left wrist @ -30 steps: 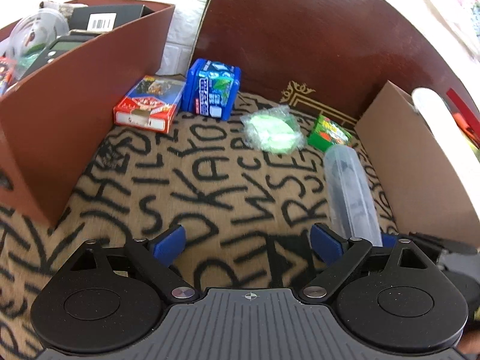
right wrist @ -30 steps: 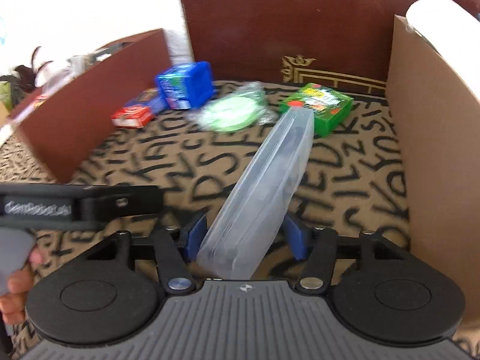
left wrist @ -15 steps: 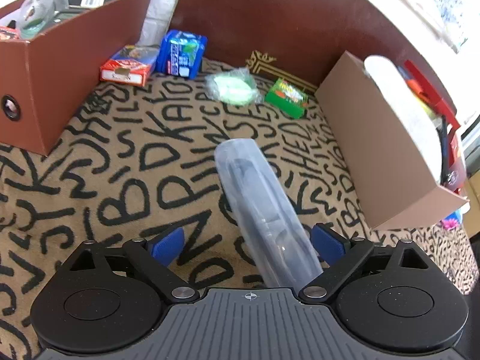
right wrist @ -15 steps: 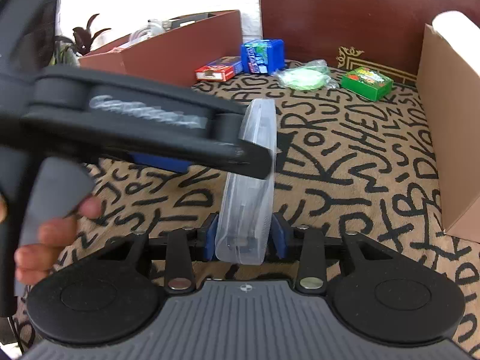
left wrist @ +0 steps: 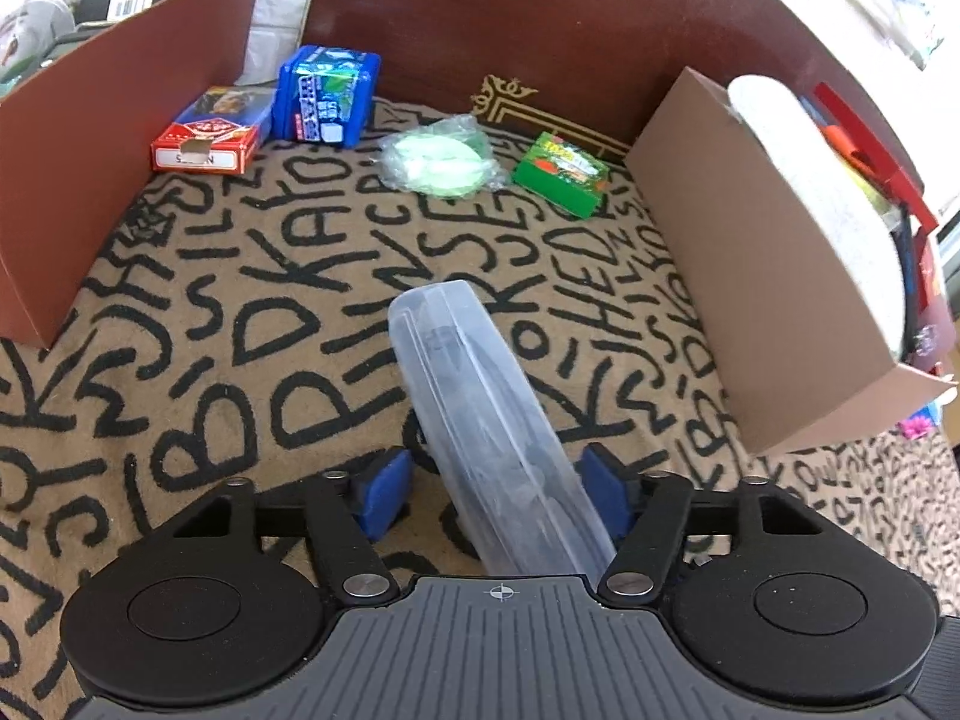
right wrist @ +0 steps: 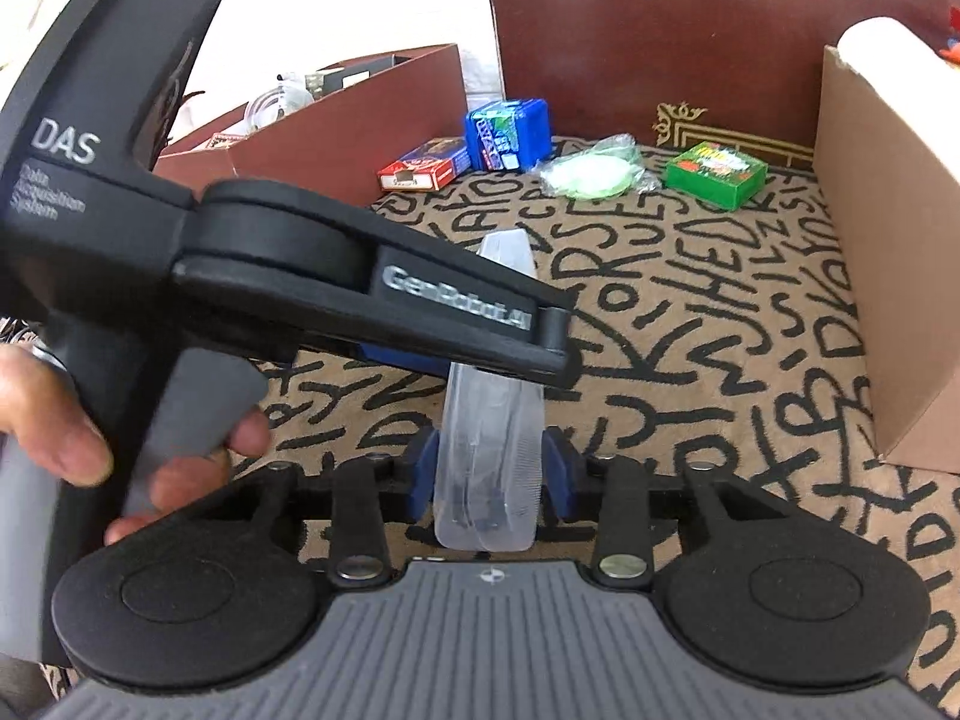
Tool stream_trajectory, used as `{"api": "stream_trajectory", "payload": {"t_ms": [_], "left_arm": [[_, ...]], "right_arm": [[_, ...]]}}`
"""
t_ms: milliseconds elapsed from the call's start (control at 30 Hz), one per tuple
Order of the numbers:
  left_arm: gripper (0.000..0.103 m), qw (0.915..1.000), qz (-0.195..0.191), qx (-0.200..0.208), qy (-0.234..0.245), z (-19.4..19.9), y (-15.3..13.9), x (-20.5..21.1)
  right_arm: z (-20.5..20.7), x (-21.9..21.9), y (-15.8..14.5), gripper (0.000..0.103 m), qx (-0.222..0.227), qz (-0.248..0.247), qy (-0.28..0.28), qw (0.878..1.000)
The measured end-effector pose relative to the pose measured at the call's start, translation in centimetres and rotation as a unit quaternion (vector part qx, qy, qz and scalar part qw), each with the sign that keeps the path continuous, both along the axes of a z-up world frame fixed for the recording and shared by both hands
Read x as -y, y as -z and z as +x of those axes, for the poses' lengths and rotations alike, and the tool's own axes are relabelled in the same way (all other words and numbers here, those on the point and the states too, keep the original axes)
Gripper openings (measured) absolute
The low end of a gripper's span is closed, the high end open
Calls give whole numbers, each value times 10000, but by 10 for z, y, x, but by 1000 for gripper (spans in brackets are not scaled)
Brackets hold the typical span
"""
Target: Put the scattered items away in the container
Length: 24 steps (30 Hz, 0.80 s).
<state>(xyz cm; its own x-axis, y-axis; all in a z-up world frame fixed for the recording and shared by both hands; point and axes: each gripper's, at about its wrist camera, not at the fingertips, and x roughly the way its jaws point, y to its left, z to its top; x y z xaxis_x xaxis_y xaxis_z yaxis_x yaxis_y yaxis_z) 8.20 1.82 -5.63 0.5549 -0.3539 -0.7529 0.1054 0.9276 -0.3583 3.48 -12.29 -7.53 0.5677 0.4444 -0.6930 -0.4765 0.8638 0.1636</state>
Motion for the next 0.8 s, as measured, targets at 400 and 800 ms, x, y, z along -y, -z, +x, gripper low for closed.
{"api": "stream_trajectory", "payload": {"t_ms": [400, 800], "left_arm": [[59, 9999, -3, 24, 167, 7, 3, -2], [56, 9988, -108, 470, -39, -22, -27, -25]], "right_arm": [[14, -8, 1, 42, -177, 17, 119, 9998], [-9, -25, -24, 41, 190, 62, 78, 9998]]}}
